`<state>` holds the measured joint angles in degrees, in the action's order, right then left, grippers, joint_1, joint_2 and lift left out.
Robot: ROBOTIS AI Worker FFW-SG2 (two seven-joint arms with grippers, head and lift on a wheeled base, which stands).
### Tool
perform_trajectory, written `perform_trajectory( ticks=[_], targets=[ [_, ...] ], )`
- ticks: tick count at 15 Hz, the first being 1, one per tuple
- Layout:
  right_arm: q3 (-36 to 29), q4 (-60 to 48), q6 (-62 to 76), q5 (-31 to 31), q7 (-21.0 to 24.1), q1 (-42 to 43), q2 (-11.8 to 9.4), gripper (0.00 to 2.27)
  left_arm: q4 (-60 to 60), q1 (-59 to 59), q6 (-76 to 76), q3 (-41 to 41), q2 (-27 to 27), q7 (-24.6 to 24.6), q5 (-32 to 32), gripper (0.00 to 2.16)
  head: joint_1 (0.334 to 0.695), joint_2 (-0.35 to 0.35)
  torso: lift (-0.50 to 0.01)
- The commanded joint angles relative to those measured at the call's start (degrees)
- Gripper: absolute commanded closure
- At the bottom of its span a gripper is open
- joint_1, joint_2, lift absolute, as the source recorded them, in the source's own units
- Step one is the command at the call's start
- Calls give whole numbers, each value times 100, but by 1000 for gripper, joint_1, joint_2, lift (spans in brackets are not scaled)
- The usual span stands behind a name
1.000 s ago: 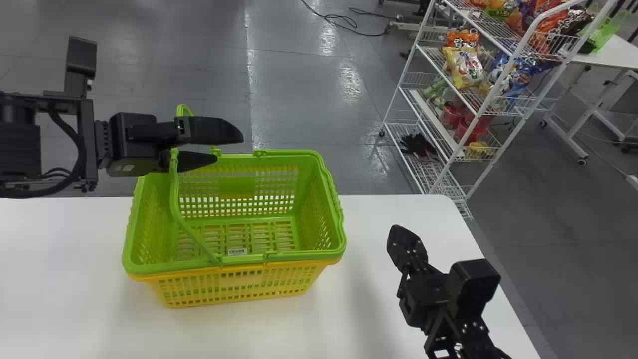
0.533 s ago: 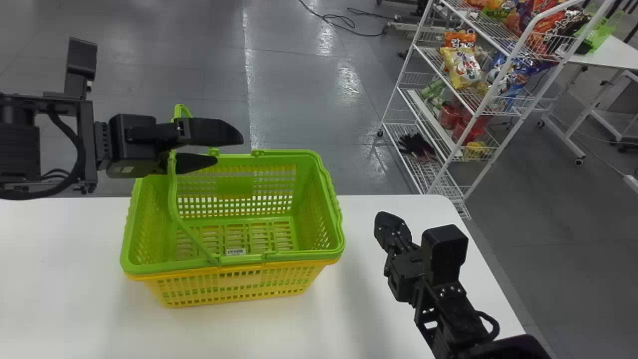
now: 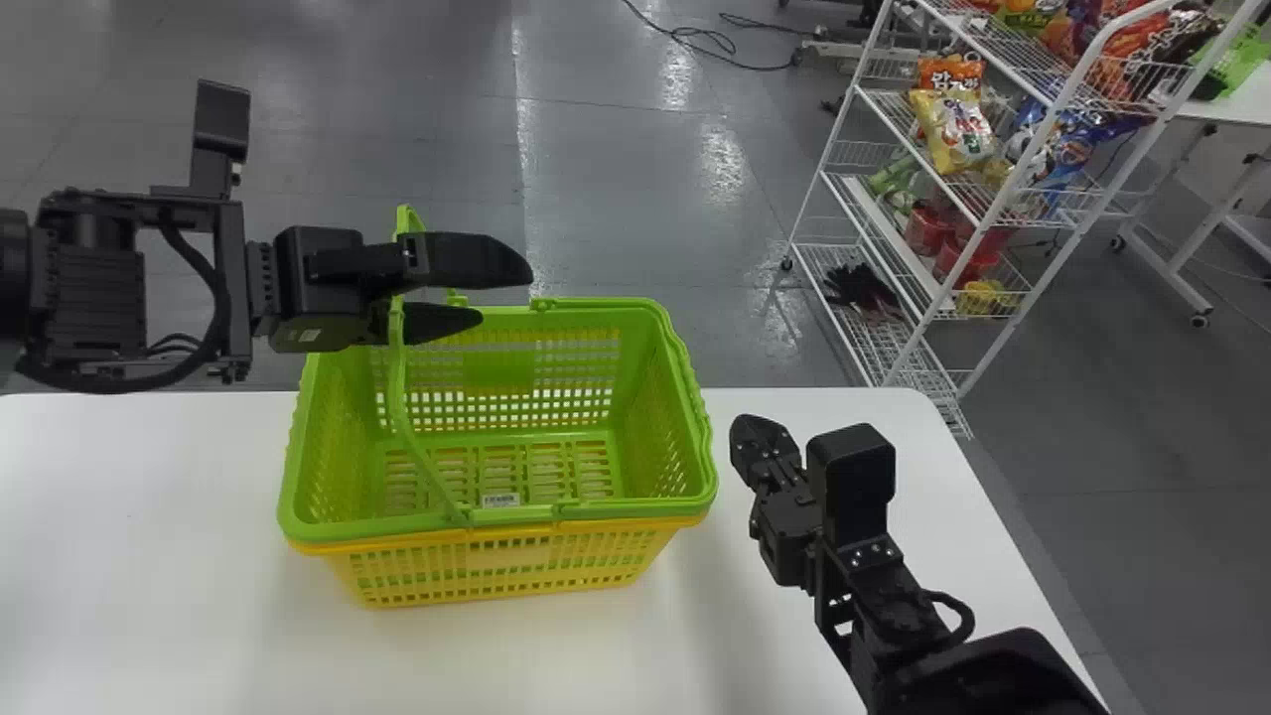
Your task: Grasp handle with right gripper to insert into left gripper then lift and swing left to center
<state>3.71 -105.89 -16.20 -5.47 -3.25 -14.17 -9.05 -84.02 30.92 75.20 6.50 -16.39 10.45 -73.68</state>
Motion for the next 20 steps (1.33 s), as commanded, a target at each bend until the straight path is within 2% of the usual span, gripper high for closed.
perform_trajectory(
  ticks=[1,11,20],
  targets=[
    [51,69,-11,-15,0,55,-9,2010,0,-16,0,10,22,1,3,90,695,-206,-93],
    [271,157,-99,-33,9,222,-9,2010,-44,-34,18,1,13,1,-14,90,695,-183,-93],
    [324,-529,-468,99,9,143,35,2010,-61,-42,35,10,57,1,-67,90,695,-184,-93]
  ],
)
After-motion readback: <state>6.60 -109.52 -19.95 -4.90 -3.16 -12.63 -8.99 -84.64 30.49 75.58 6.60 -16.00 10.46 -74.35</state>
